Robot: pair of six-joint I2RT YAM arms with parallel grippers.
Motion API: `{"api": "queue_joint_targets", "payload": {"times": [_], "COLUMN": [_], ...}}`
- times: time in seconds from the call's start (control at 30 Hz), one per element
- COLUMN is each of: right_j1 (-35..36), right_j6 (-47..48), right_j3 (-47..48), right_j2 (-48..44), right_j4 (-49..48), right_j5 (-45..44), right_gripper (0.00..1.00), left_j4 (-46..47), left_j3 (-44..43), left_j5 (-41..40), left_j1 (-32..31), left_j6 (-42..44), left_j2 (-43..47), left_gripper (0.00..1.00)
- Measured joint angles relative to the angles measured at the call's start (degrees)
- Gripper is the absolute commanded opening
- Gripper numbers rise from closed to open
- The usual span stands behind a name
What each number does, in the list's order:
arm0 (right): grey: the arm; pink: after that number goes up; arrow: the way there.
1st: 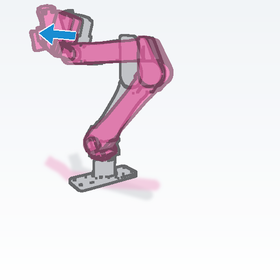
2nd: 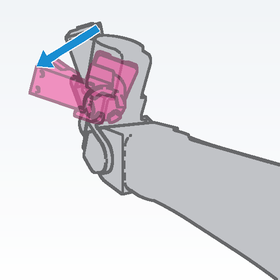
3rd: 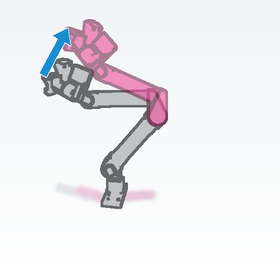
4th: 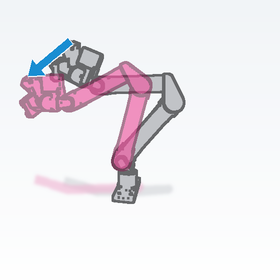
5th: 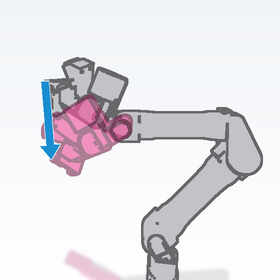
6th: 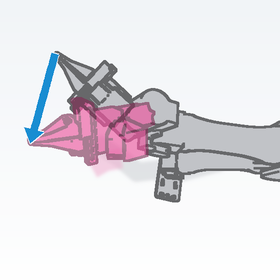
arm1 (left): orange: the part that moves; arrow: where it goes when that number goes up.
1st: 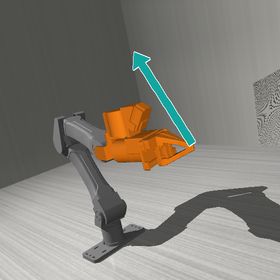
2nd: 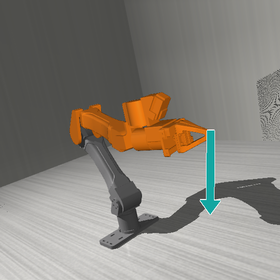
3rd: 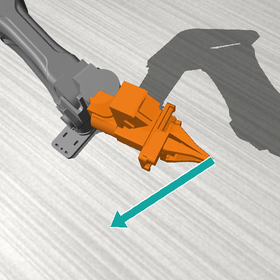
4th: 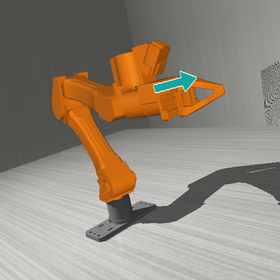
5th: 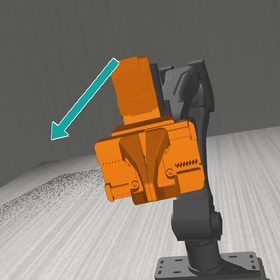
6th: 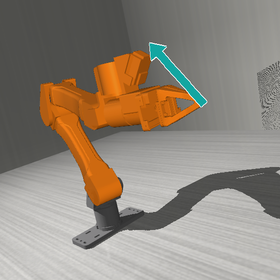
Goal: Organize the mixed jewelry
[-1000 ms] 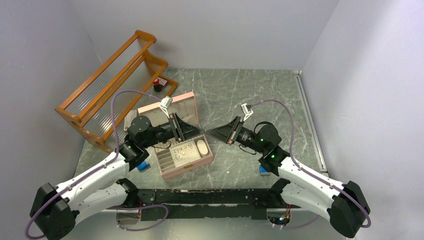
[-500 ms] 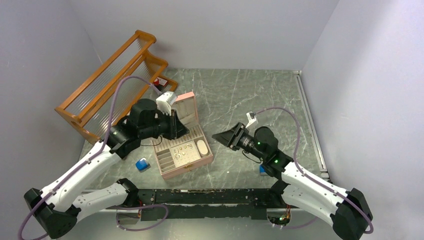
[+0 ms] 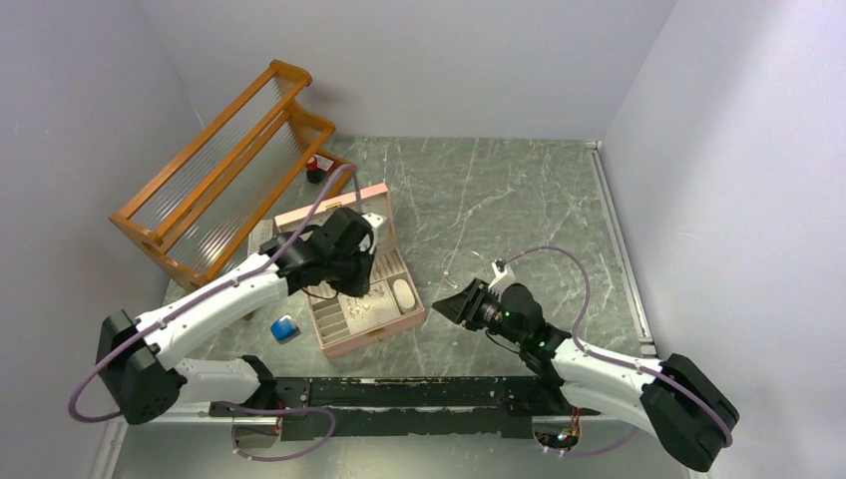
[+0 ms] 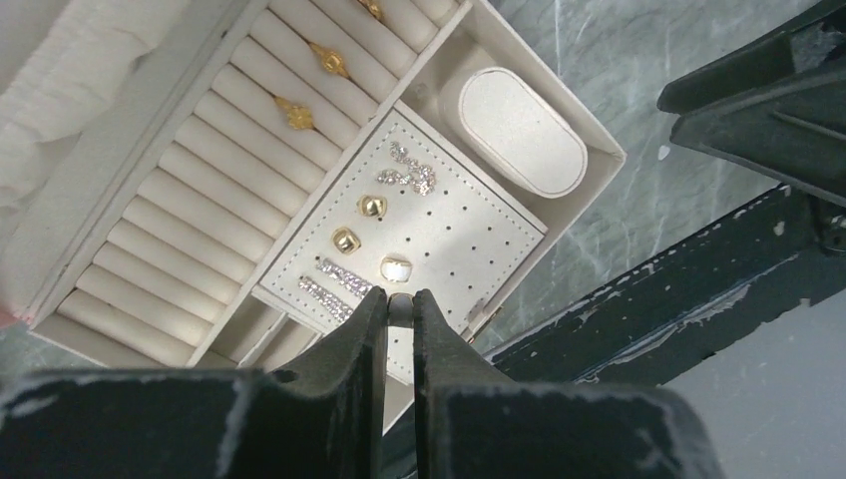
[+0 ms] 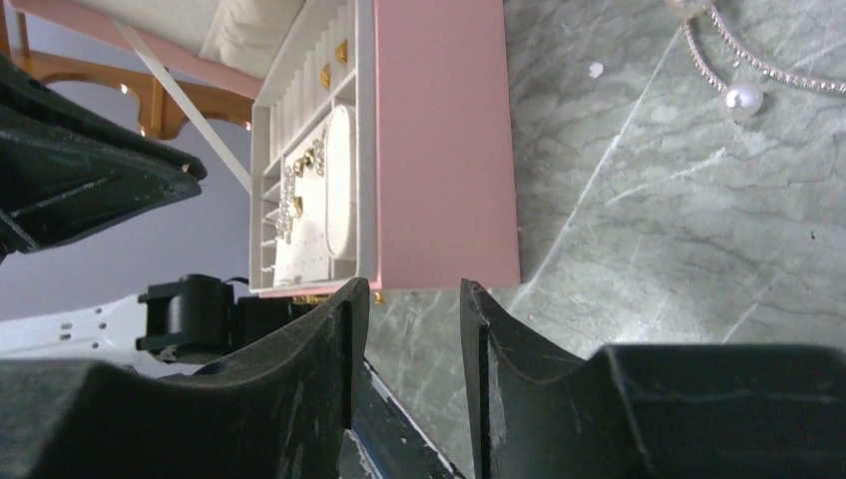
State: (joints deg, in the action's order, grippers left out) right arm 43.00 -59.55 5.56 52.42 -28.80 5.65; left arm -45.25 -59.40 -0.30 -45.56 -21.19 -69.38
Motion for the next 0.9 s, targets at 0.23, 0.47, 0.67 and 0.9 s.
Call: {"api": "queue_joint_targets", "payload": {"times": [0.23, 0.47, 0.67, 0.9], "right_j1": [3.34, 4.98, 5.14, 5.22], "right_j6": [1.77, 1.99, 2.01, 1.99], "right_j3": [-3.19, -3.39, -3.39, -3.39], "right_j2": [2.69, 9.94, 11.28, 12.66], "right_j4": [-7.96, -13.73, -15.82, -16.81], "right_j5": [-1.16, -1.16, -1.20, -1.20], "right_gripper": [0.43, 0.42, 0.42, 0.42], "left_j4": [-0.74, -1.55, -3.17, -3.93], "left_j3": [-2.40, -4.87, -5.70, -5.70], "left_j5": [-1.77, -2.27, -3.37, -4.11], "left_j1": [-3.15, -4.70, -4.85, -4.92], "left_j6": [0.15, 0.85, 1.03, 1.03], "left_j2": [-6.29, -12.07, -13.73, -14.43], "left_gripper": [0.10, 0.10, 0.09, 0.09]}}
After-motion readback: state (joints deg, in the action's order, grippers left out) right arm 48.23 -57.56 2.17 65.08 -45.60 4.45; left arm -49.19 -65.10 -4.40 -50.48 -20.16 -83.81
